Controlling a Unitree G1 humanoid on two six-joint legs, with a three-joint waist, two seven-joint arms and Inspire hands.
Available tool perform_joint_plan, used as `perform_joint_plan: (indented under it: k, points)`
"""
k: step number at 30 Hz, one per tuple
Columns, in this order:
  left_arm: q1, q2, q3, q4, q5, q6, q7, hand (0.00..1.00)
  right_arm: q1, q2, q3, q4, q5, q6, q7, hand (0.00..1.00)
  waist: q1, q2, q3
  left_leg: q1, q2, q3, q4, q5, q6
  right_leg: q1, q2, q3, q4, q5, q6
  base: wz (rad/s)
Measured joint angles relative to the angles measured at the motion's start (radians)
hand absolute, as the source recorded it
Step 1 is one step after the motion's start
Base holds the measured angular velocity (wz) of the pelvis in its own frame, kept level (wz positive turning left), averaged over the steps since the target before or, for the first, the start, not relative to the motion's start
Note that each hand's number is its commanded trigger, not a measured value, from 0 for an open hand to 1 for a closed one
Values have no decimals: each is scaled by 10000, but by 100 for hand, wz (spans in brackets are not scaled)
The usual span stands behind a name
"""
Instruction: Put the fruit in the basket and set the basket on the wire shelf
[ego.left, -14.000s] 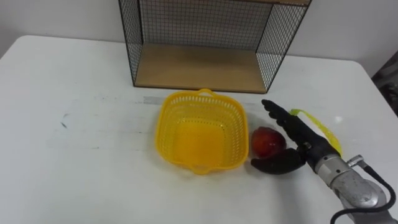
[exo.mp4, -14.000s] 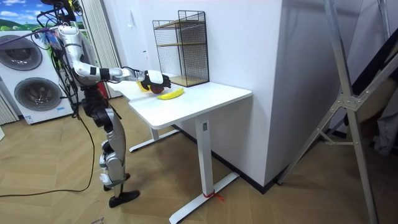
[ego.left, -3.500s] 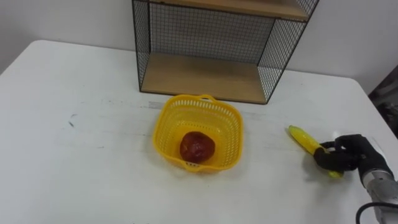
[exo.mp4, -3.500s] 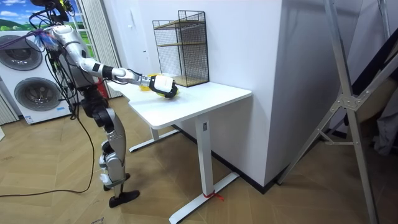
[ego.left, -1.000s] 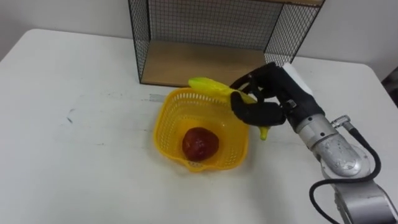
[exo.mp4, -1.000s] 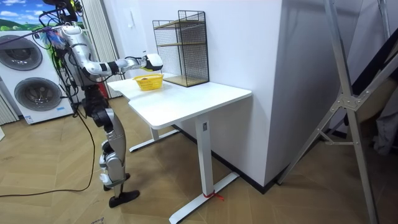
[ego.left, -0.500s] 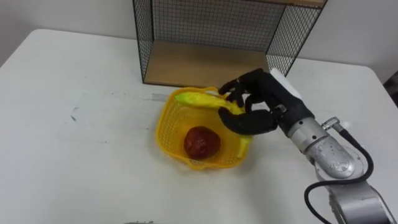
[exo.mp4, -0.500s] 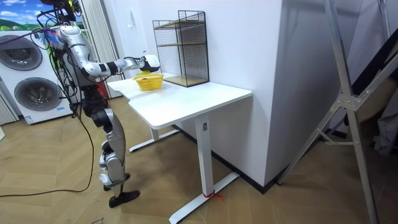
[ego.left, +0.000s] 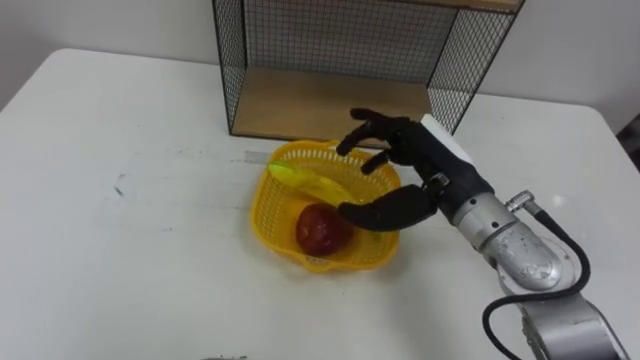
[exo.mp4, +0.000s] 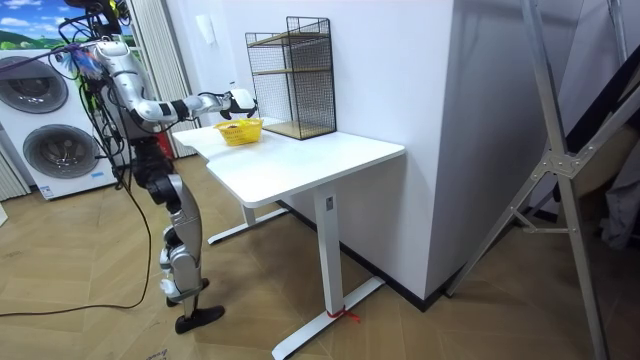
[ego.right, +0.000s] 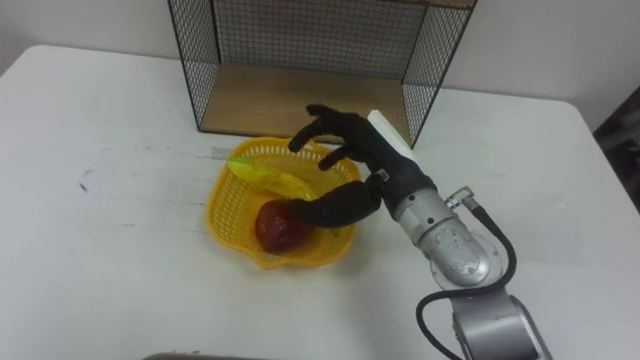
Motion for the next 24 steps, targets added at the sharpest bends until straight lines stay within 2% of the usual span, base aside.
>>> perform_joint_plan:
  k: [13,16,19,20,24]
  points:
    - [102,-1,238,52,-334,-26,-1,0,240,11,-117,108,276,-1,-80,0,-77,15,7,-18,-4,-114,18,0,0,38,-2,-37,-7,0,0,1]
    - [242,-6,652,277,-1054,-84,18,0,252,142,-596,107,536,-7,-273,0,-231,74,30,-15,-7,-185,47,-1,0,93,-6,-123,-14,0,0,7]
    - [500,-90,1360,586,-1566,-212,61,0,395,226,-1429,66,986,-30,-774,0,-275,202,-2,119,-11,-221,24,-2,1,196,-9,-65,-31,0,0,1]
    - [702,-115,1612,584,-1968,-236,68,0,464,216,-1724,67,1219,-31,-1046,0,-262,275,-35,161,-8,-203,-11,-2,1,214,-7,-30,-30,0,0,0]
    - [1117,-116,2550,703,-3658,-261,75,0,799,199,-2636,140,1960,-35,-1976,0,-280,428,-31,176,-8,-244,36,-2,0,293,-16,-191,-29,-1,1,3]
